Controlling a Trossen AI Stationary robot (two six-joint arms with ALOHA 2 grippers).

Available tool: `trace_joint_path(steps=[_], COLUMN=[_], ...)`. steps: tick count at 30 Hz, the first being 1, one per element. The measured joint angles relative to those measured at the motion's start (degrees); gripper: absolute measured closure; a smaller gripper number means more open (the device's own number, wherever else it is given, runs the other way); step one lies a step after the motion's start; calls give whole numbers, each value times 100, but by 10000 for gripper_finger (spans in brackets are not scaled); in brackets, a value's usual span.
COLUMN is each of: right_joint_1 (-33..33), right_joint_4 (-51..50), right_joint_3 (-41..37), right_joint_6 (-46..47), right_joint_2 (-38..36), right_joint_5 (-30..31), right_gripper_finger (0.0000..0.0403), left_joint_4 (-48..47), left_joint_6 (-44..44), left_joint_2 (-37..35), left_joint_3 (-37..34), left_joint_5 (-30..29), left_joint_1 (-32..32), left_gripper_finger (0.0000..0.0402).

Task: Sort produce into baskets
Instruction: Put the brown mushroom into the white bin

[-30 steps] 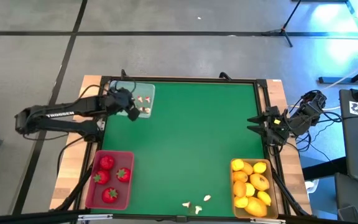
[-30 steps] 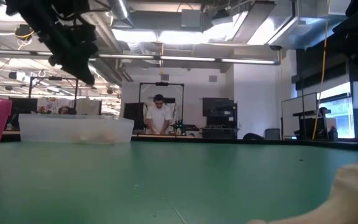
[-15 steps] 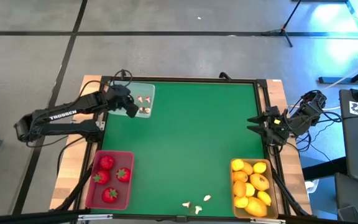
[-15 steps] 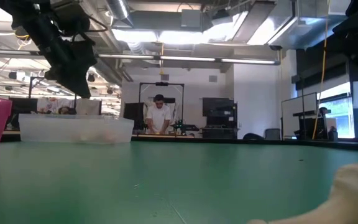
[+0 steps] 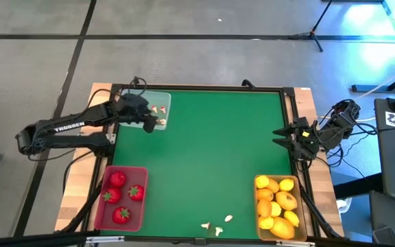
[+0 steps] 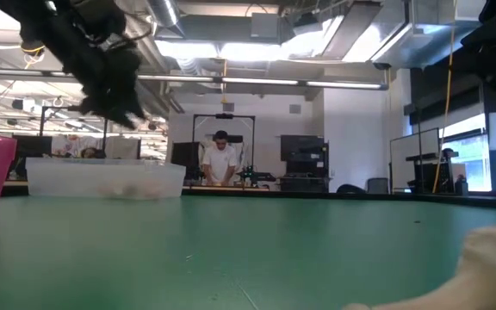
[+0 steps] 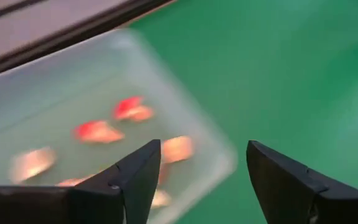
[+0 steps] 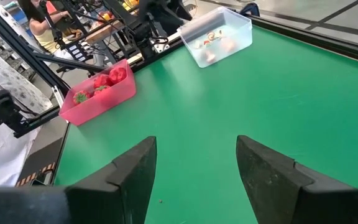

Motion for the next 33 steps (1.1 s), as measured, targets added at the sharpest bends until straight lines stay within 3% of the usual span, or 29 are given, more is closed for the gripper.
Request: trace_joint_path(steps=[5, 15, 24, 30, 33], right_joint_1=[0, -1, 0, -2, -1], right_joint_4=[1, 4, 24, 23, 23], right_joint_3=[0, 2, 0, 0, 0], right_joint_6=[2, 1, 18, 26, 26], right_joint_2=[-2, 0, 0, 0, 0], right_joint_5=[0, 2, 2, 2, 2], right_gripper_finger=[182, 182, 182, 182, 182], left_joint_4=[1231, 2731, 4640, 6522, 6897], left_joint_6=[-271, -80, -131, -103, -153], left_joint_2=[0, 530, 2370, 3807, 4489], left_joint_3=[0, 0, 2, 35, 263], left_joint_5=[764, 722, 607, 489, 417], left_joint_1=[-702, -2984, -4550, -5103, -5271], left_gripper_finger=[175, 178, 178, 178, 178])
